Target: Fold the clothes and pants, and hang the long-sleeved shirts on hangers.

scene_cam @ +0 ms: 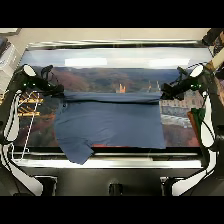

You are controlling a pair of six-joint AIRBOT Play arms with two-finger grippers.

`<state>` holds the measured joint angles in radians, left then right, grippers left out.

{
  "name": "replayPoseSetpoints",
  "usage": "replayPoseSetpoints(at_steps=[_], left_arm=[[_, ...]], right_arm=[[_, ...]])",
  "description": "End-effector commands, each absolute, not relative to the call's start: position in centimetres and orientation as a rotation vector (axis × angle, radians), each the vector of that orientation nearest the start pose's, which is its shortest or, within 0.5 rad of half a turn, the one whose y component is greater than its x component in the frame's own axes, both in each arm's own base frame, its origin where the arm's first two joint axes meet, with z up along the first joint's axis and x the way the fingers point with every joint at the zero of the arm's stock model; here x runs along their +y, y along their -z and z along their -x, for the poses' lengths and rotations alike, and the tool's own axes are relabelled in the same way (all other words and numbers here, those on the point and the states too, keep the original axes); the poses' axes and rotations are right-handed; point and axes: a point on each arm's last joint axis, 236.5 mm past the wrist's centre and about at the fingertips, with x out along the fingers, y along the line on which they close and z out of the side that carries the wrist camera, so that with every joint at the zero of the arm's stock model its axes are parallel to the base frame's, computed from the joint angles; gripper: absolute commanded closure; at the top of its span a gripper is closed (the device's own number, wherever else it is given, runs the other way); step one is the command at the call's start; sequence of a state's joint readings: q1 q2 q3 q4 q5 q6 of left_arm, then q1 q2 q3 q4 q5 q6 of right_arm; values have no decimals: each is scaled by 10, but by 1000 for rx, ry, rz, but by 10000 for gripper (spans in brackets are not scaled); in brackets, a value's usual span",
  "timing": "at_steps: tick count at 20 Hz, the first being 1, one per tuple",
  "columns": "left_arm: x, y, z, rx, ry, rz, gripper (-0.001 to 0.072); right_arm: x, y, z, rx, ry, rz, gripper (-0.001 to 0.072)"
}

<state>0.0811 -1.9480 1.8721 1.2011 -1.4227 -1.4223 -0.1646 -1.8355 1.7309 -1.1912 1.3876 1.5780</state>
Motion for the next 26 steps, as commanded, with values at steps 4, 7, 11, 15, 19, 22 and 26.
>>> replayPoseSetpoints(at_steps=[4, 7, 11, 15, 19, 22, 26], left_arm=[[-47, 48, -468, 1585, 282, 300, 691], [-49, 52, -467, 1595, 285, 299, 691], [-50, 54, -467, 1599, 286, 297, 691], [-47, 54, -467, 1602, 257, 311, 379], [-30, 20, -454, 1598, 221, 325, 190], [-6, -26, -438, 1544, 169, 352, 191], [13, -47, -368, 1519, 119, 518, 192]], right_arm=[[12, 56, -453, 1589, -130, -463, 673], [13, 63, -450, 1615, -128, -470, 672], [14, 72, -438, 1680, -135, -475, 628], [4, 75, -430, 1714, -101, -432, 431], [-16, 39, -429, 1641, -81, -298, 209], [-14, -19, -432, 1494, -186, -288, 211], [-21, -76, -425, 1358, -231, -375, 211]])
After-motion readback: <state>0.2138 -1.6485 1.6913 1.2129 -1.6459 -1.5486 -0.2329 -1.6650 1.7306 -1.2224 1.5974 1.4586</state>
